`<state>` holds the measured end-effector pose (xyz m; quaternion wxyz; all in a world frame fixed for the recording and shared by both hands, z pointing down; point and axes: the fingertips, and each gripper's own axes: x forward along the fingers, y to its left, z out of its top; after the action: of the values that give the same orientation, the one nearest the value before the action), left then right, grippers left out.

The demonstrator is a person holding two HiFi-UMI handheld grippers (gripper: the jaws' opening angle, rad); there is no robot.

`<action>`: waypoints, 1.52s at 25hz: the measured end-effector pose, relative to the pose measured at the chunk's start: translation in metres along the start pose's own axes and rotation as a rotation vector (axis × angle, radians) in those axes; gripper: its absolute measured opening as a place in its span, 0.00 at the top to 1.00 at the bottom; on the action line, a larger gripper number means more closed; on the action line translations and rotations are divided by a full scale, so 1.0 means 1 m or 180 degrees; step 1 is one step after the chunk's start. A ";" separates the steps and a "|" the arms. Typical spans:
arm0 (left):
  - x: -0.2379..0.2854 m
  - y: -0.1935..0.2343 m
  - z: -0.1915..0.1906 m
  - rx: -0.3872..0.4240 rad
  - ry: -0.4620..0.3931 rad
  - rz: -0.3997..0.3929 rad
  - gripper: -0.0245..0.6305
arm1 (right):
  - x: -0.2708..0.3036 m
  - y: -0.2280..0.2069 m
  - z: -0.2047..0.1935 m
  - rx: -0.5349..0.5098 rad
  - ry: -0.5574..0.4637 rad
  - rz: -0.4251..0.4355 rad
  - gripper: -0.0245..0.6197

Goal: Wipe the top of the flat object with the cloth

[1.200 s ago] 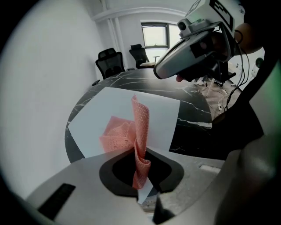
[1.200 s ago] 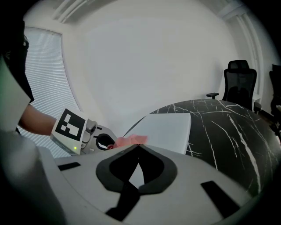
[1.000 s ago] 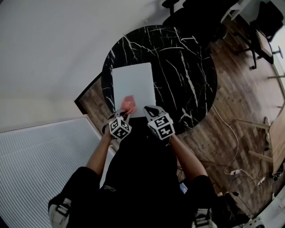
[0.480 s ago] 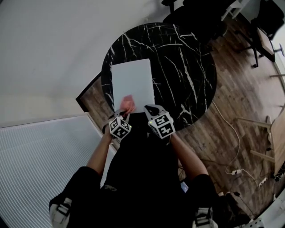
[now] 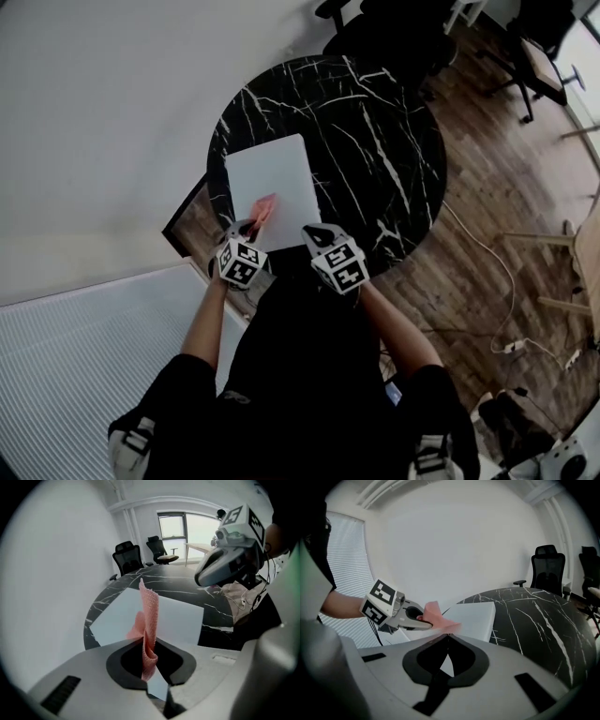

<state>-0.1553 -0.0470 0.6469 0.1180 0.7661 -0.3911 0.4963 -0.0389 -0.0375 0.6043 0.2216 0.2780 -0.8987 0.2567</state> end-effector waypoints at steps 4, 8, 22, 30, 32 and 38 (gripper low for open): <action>0.007 0.047 0.036 0.0148 -0.0180 0.0105 0.93 | 0.002 -0.010 0.012 0.0062 -0.0039 -0.0152 0.97; 0.019 0.087 0.071 0.0301 -0.0355 0.0159 0.93 | 0.001 -0.019 0.019 0.0144 -0.0026 -0.0336 0.97; 0.087 0.128 0.127 0.0987 -0.0473 -0.0106 0.93 | 0.014 -0.044 0.026 0.0512 -0.0109 -0.0924 0.97; 0.121 0.115 0.121 0.1197 -0.0347 -0.0304 0.93 | 0.020 -0.050 0.019 0.0730 -0.0163 -0.1064 0.97; 0.125 0.114 0.117 0.1203 -0.0313 -0.0329 0.93 | 0.020 -0.051 0.018 0.0767 -0.0187 -0.1078 0.97; 0.134 0.106 0.103 0.1128 -0.0207 -0.0431 0.93 | 0.020 -0.053 0.010 0.0784 -0.0141 -0.1100 0.97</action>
<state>-0.1356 -0.2412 0.6898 0.0016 0.8150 -0.2487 0.5233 -0.0241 -0.0889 0.6251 0.2069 0.4584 -0.8042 0.3167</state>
